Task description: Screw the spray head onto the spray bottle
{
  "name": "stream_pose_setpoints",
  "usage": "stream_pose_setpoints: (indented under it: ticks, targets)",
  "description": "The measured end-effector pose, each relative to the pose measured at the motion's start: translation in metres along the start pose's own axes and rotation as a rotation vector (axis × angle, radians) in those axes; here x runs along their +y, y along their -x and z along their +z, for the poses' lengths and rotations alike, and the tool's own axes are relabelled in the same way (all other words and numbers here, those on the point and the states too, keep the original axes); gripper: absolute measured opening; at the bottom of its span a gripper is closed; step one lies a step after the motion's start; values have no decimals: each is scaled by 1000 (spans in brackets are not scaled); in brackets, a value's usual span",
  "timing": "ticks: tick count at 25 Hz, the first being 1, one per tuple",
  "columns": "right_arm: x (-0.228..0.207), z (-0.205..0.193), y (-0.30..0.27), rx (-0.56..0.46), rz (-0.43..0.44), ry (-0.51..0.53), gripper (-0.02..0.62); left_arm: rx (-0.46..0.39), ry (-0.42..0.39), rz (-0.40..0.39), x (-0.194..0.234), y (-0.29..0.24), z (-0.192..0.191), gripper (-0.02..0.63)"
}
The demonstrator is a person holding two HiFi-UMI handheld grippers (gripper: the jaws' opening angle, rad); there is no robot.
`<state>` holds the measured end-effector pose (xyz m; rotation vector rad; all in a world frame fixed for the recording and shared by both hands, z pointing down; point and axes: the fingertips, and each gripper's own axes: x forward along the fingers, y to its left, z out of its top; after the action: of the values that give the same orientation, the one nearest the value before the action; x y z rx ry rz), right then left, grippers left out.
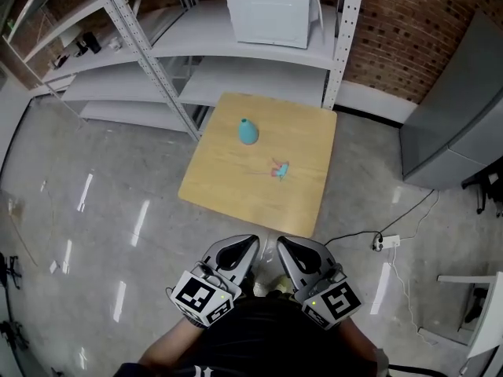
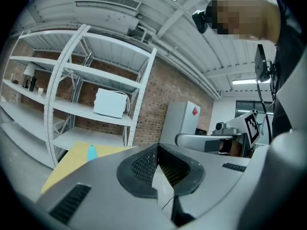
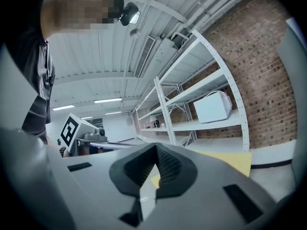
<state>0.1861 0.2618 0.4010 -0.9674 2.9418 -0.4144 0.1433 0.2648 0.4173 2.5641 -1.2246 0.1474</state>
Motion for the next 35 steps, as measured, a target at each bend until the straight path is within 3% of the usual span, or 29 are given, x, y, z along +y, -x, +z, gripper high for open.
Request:
stream_pose_setpoints:
  ticks: [8,19,27,35]
  targets:
    - [-46,0,-68,3,-54,-42,0,3,26,-51,77,-44,3,3]
    - [-121,-16,-242,75,-249,-156,2,-4,-55,-224,275,-131,13,3]
    - [-177,-79,-273,209,-354,-295,2,49,-77,-235,368,-204,-52,10]
    - [-244,-171,-264,361,-435,-356,2,167,-227,-158,422,-262,-145,207]
